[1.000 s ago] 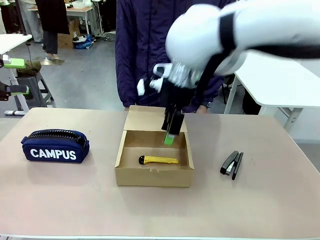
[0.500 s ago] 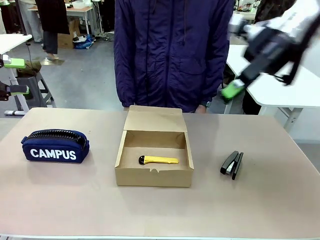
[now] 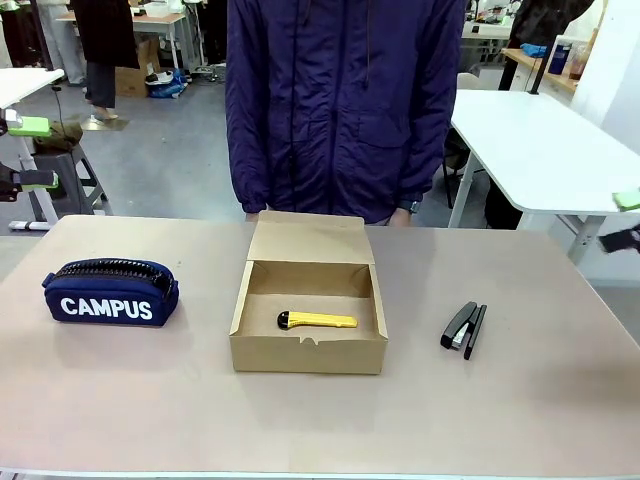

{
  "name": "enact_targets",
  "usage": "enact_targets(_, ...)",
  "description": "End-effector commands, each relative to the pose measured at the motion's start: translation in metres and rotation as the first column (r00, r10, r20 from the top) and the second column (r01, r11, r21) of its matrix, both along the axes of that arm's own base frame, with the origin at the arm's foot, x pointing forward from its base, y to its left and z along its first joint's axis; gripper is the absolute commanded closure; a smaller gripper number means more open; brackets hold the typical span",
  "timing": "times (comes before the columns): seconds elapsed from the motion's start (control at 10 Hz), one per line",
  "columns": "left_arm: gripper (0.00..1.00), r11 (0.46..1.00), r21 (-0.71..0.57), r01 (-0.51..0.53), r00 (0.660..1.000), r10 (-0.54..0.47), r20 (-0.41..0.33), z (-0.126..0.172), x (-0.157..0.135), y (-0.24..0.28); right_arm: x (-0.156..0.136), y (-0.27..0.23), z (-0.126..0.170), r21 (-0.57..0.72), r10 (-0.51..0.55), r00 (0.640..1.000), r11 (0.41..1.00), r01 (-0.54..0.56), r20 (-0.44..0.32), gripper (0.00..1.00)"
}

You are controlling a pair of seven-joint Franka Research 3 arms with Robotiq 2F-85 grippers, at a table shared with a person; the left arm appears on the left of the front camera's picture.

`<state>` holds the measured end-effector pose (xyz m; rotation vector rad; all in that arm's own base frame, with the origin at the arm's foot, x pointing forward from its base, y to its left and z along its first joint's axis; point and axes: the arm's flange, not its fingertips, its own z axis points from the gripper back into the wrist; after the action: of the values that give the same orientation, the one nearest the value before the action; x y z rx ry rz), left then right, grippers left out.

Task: Pack the item into the box.
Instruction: Pick up the item indicated by the person and place it inside the Mailer Box, then close the Mailer Box.

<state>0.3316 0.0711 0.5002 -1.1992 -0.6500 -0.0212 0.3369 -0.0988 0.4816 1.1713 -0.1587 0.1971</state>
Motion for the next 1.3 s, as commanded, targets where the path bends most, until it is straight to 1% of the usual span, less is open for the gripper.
enact_targets(0.0, 0.0, 1.0, -0.016, 0.001, 1.0, -0.001, 0.029, 0.0, 0.0, -0.003, -0.001, -0.016, -0.019, 0.166, -0.114, 0.993, 0.98, 0.111, 0.01, 0.0)
enact_targets(0.1, 0.0, 1.0, -0.016, 0.001, 1.0, -0.001, 0.029, 0.0, 0.0, -0.003, -0.008, -0.023, -0.028, 0.194, -0.137, 0.991, 0.972, 0.133, 0.006, 0.0)
enact_targets(0.2, 0.0, 1.0, -0.016, 0.001, 1.0, -0.001, 0.029, 0.0, 0.0, -0.003, -0.011, -0.024, -0.032, 0.214, -0.128, 0.992, 0.969, 0.123, 0.013, 0.0)
enact_targets(0.3, 0.0, 1.0, -0.016, 0.001, 1.0, -0.001, 0.029, 0.0, 0.0, -0.003, -0.011, -0.023, -0.035, 0.196, -0.126, 0.992, 0.973, 0.123, 0.001, 0.0)
enact_targets(0.4, 0.0, 1.0, -0.016, 0.001, 1.0, -0.001, 0.029, 0.0, 0.0, -0.003, -0.011, -0.014, -0.033, 0.089, -0.081, 0.996, 0.993, 0.078, 0.038, 0.0)
enact_targets(0.5, 0.0, 1.0, -0.016, 0.001, 1.0, -0.001, 0.029, 0.0, 0.0, -0.003, -0.011, -0.033, -0.037, 0.178, -0.14, 0.99, 0.974, 0.143, -0.029, 0.0)
enact_targets(1.2, 0.0, 1.0, -0.016, 0.001, 1.0, -0.001, 0.029, 0.0, 0.0, -0.003, -0.011, -0.033, -0.037, 0.178, -0.14, 0.99, 0.974, 0.143, -0.029, 0.0)
